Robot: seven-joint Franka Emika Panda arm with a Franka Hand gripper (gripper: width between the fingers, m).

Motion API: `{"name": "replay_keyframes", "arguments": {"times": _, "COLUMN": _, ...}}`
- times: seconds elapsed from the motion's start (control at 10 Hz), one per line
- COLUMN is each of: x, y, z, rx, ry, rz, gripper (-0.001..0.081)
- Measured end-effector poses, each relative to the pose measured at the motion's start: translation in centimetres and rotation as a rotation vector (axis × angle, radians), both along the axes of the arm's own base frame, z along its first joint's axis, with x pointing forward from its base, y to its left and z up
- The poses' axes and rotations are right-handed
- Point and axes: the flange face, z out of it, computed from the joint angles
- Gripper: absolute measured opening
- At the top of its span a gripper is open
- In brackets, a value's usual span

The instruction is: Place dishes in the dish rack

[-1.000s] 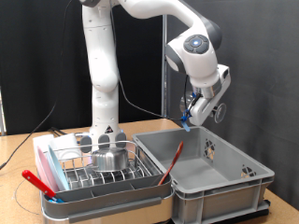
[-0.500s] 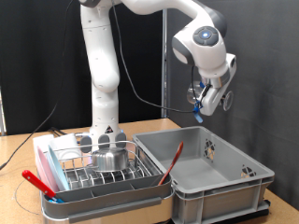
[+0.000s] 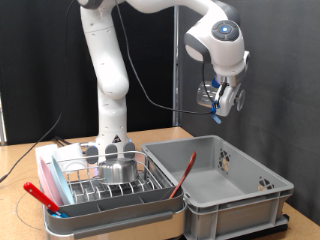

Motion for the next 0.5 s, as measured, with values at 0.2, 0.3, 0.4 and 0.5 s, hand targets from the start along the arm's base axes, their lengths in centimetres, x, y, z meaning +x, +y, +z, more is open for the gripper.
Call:
{"name": "replay_keyframes", "arguments": {"times": 0.2, "x": 0.2, "y": -1.0, "z": -0.6, "rx": -0.100, "ry": -0.139, "rz": -0.005, "gripper": 0.0106}}
{"name": "replay_keyframes", "arguments": {"times": 0.3, "x": 0.7, "y": -2.0, "z": -1.3, "rx": -0.177, "ry": -0.254, "rz": -0.019, "gripper": 0.0106}}
{"name": "replay_keyframes", "arguments": {"times": 0.4, "x": 1.1, "y": -2.9, "z": -1.9, "rx": -0.226, "ry": -0.339, "rz": -0.012, "gripper": 0.0106}}
{"name": "replay_keyframes", "arguments": {"times": 0.5, "x": 1.5, "y": -3.9, "z": -2.5, "rx": -0.259, "ry": -0.383, "rz": -0.005, "gripper": 0.0106}}
